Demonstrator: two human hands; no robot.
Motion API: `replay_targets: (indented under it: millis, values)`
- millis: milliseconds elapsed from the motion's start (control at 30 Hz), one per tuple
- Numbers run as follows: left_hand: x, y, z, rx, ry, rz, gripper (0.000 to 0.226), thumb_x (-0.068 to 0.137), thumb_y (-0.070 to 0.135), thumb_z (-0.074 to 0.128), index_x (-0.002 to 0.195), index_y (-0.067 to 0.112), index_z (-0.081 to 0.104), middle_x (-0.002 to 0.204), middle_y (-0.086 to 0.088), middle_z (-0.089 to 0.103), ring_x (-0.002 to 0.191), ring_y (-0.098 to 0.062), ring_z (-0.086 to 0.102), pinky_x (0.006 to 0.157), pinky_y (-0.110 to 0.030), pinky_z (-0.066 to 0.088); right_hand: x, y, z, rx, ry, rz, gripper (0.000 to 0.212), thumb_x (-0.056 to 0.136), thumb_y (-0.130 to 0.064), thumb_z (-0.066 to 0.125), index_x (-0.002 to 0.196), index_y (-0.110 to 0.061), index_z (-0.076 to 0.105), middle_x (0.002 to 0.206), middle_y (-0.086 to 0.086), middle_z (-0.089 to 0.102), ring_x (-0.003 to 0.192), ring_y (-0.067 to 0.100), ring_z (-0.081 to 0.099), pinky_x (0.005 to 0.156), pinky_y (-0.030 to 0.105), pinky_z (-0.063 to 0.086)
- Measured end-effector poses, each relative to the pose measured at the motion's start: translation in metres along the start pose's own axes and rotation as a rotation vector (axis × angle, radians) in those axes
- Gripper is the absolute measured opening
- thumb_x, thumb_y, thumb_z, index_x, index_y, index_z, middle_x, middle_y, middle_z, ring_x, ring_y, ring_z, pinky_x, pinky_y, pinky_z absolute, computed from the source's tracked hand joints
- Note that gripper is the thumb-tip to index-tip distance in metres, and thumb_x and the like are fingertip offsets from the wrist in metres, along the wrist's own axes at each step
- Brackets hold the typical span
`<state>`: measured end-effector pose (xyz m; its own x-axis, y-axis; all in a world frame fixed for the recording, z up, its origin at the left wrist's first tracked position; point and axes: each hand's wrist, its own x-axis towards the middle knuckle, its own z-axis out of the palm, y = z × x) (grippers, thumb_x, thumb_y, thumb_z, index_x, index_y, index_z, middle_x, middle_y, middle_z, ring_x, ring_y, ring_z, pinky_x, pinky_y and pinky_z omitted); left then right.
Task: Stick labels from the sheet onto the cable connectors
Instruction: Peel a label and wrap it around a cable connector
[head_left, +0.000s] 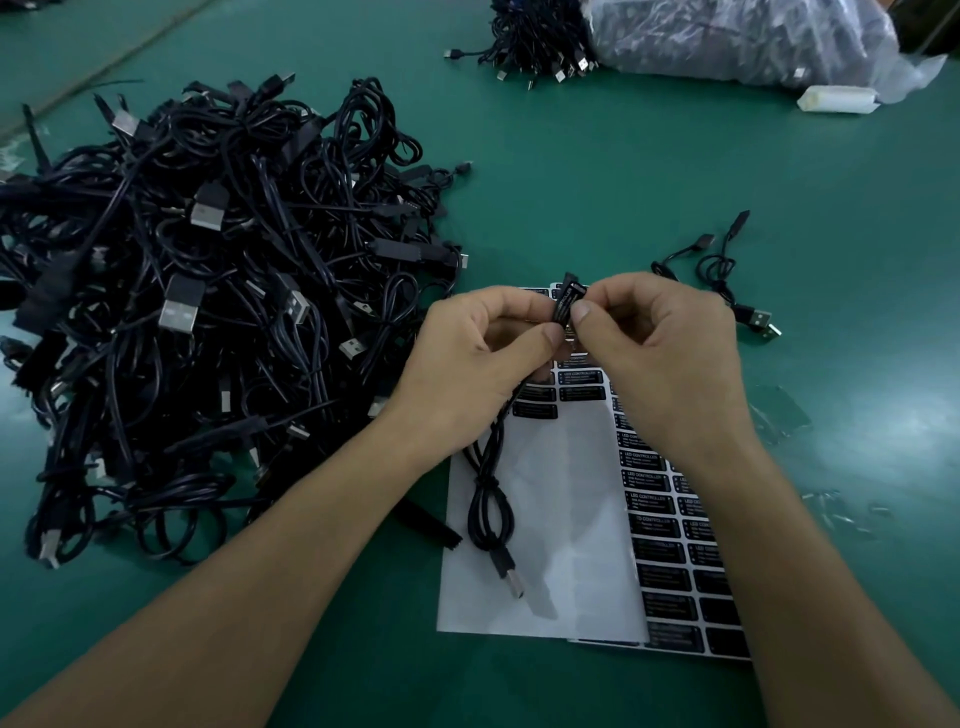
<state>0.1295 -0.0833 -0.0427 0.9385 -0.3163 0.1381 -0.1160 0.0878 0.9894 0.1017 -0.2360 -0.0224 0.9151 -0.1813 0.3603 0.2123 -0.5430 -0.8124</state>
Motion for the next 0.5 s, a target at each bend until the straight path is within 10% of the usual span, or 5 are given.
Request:
replay_targets:
  millis: [300,500]
  values:
    - [0.002,0.002,-0.0021,0.068,-0.075,0.047,0.029,0.098,-0.003,0.057,0.101,0.021,0.071,0.071,0.014,0.07,0.067,0.003,0.061,0.068,-0.013,0.05,0.0035,0.0026,-0.0057,0.07,-0.036,0.024,0.014,0.088,-0.024,0.063,0.075,-0.02,0.068,0.074,0.011,0.069,0.073,0.039,0.063,0.068,0.053,0.055]
    - [0.0028,0.0007,-0.0022,0.068,-0.09,0.047,0.026,0.098,-0.002,0.058,0.099,0.02,0.072,0.073,0.011,0.071,0.072,-0.001,0.062,0.071,-0.015,0.053,0.0039,0.0029,-0.0072,0.05,-0.073,0.018,0.017,0.089,-0.023,0.064,0.074,-0.026,0.068,0.072,0.006,0.069,0.071,0.035,0.064,0.068,0.051,0.056]
